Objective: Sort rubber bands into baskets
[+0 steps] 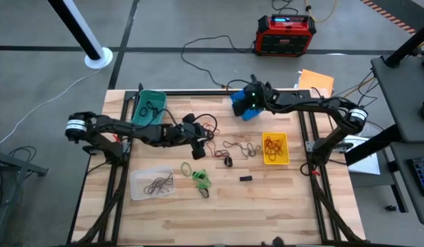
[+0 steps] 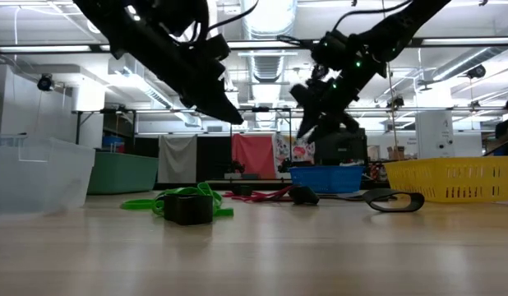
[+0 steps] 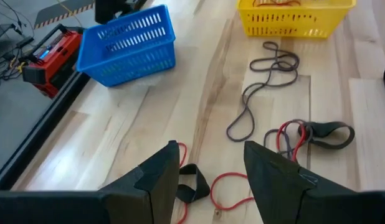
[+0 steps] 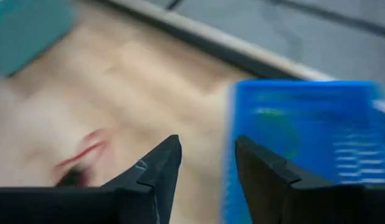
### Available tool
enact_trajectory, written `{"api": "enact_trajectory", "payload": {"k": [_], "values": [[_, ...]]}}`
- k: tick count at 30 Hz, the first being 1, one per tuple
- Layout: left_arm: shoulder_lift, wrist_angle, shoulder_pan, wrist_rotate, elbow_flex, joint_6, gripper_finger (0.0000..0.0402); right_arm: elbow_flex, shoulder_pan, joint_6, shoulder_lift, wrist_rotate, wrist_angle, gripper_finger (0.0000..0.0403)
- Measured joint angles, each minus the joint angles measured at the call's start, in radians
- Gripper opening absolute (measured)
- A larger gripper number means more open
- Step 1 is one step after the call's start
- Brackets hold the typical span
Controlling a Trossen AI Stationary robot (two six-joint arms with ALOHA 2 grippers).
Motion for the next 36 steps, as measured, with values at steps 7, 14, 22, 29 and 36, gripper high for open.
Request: {"api": "enact_trajectory", "payload": {"k": [7, 14, 22, 29, 36], "values": [[0.096, 0.003, 0.010, 0.047, 0.000, 0.029, 0.0165, 0.000, 0.148, -0.044, -0.003, -0.034, 0.001, 0.0151], [0.214, 0.106, 0.081, 0.192, 0.001, 0.114, 0.0165, 0.000, 0.274, -0.056, -0.010, -0.020, 0.001, 0.0152], [0.310, 0.138, 0.179, 0.284, 0.002, 0.137, 0.0165, -0.003, 0.340, -0.058, -0.012, 0.042, -0.004, 0.0150], [0.352, 0.181, 0.187, 0.293, 0.002, 0.145, 0.0158, -0.007, 0.341, -0.051, -0.012, 0.048, -0.006, 0.0148], [0.353, 0.183, 0.185, 0.292, 0.002, 0.144, 0.0075, -0.019, 0.341, -0.049, -0.012, 0.048, -0.005, 0.0148]]}}
